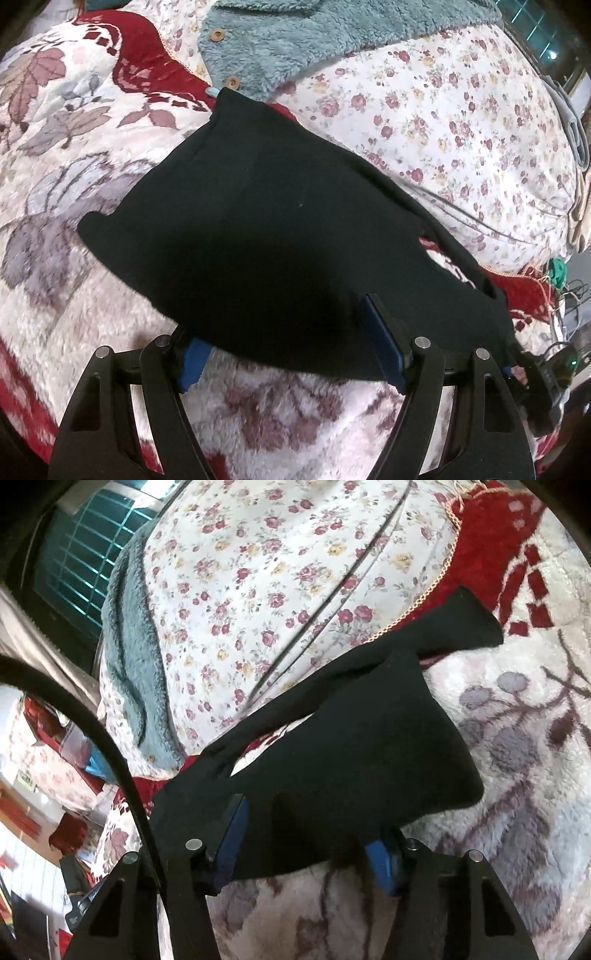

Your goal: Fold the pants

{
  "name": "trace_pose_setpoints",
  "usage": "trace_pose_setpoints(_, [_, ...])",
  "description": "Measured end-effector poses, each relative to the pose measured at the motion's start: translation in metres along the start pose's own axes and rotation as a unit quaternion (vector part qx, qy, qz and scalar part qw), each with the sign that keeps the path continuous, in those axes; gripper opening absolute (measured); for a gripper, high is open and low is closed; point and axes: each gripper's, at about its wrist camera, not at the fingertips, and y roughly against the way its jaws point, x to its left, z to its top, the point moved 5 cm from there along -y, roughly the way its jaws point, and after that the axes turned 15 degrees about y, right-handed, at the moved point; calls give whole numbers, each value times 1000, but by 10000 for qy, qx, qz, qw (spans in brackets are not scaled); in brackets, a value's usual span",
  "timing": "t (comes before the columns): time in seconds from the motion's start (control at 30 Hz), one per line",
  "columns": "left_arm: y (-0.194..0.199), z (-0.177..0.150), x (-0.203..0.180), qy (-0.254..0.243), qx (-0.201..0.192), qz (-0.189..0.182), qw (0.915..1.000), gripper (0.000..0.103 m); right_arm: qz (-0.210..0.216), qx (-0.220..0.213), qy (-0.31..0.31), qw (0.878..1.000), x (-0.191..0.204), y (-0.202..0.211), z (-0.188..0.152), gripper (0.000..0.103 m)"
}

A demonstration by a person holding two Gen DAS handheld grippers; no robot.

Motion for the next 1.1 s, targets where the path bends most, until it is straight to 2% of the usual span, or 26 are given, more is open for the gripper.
trace_pose_setpoints(0.1, [-1, 9, 2, 234, 89, -262, 9993, 75, 7, -32, -79, 10000, -5, -1, -1, 36])
trace_pose_setpoints(0.13, [-1, 9, 1, 236, 96, -291, 9993, 63, 17, -32, -94, 9999, -6, -3, 0, 34])
trace_pose_setpoints(0.17, [-3, 9, 0, 180, 70, -226, 9996, 39, 33, -43, -106, 9999, -8, -3, 0, 28])
trace_pose_setpoints(0.2, [-4, 10, 1, 92, 37, -62, 9999, 23, 58, -46, -118, 9999, -8, -3, 1, 23])
trace_pose_setpoints(0.23, [-7, 11, 2, 46, 50, 30, 10000, 13, 65, -53, -112, 9999, -7, -2, 1, 21])
trace_pose_setpoints(0.27, [-8, 12, 3, 88, 109, -33, 9999, 10, 57, -52, -93, 9999, -6, -2, 1, 18])
trace_pose_setpoints(0.37, [-3, 17, 1, 29, 123, -99, 9999, 6, 13, -65, 41, 10000, 1, 2, 4, 14])
trace_pose_setpoints(0.57, [33, 31, -8, -310, -257, -199, 9990, 5, 89, -108, 228, 9996, 25, 16, 9, 12])
trace_pose_setpoints(0.73, [68, 47, 2, -411, -550, -233, 9974, 5, 349, -15, 419, 9985, 59, 26, 1, 12])
trace_pose_setpoints(0.8, [79, 49, 11, -481, -618, -124, 9969, 5, 475, 44, 510, 9976, 74, 28, -6, 12])
trace_pose_setpoints(0.9, [79, 45, 30, -580, -553, 130, 9967, 5, 734, 197, 483, 9959, 92, 26, -26, 12])
trace_pose_setpoints(0.97, [66, 38, 44, -623, -337, 320, 9970, 6, 725, 339, 527, 9954, 97, 19, -43, 12])
trace_pose_setpoints(1.03, [53, 29, 54, -677, -106, 520, 9963, 9, 554, 508, 387, 9964, 88, 10, -57, 12])
trace_pose_setpoints(1.1, [51, 24, 57, -726, -59, 575, 9957, 12, 633, 678, 19, 9957, 76, 5, -64, 16])
